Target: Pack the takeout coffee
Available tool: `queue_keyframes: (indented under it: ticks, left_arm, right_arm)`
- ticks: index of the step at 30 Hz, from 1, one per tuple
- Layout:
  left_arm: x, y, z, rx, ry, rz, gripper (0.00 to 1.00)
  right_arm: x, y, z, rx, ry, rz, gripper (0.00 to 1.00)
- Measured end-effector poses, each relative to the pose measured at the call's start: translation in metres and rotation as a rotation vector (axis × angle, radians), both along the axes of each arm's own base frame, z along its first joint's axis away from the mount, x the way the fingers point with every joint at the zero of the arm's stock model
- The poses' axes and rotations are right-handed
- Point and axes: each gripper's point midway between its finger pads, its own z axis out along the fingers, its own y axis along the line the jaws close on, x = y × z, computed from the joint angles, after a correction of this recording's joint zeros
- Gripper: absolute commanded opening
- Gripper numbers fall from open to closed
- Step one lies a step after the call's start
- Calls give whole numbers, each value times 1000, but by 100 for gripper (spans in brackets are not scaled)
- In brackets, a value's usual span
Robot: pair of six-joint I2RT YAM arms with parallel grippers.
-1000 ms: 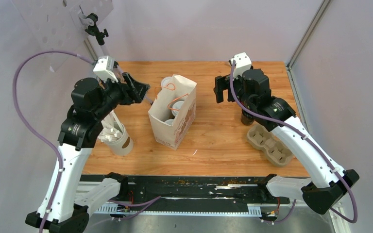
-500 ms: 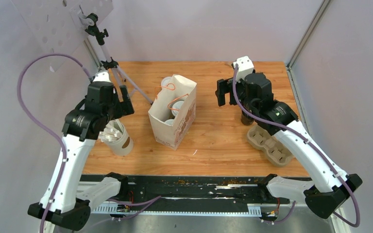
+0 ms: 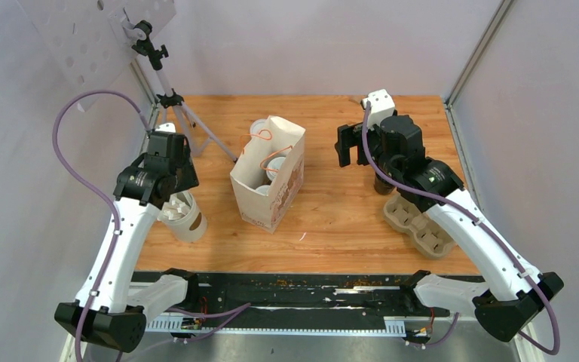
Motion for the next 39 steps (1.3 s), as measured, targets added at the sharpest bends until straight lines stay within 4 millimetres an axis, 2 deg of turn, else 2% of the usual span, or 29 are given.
queue_keyframes:
  ticks: [7, 16, 22, 29, 33, 39]
  left_arm:
    - [0, 14, -20, 35, 30, 48, 44]
    - [18, 19, -19, 60, -6, 78, 33]
    - [35, 22, -8, 86, -24, 90, 31]
    - [35, 26, -6, 115, -27, 92, 31]
    - [35, 28, -6, 127, -25, 90, 37]
    - [35, 31, -5, 142, -23, 93, 33]
  right_arm:
    - [0, 0, 0, 0, 0, 0, 93]
    - [-6, -6, 2, 3, -13, -9, 94]
    - [-8, -12, -1, -12, -25, -20, 95]
    - [-6, -15, -3, -28, -34, -30, 96]
    - [-5, -15, -2, -31, -38, -33, 96]
    - [-5, -17, -2, -49, -46, -32, 96]
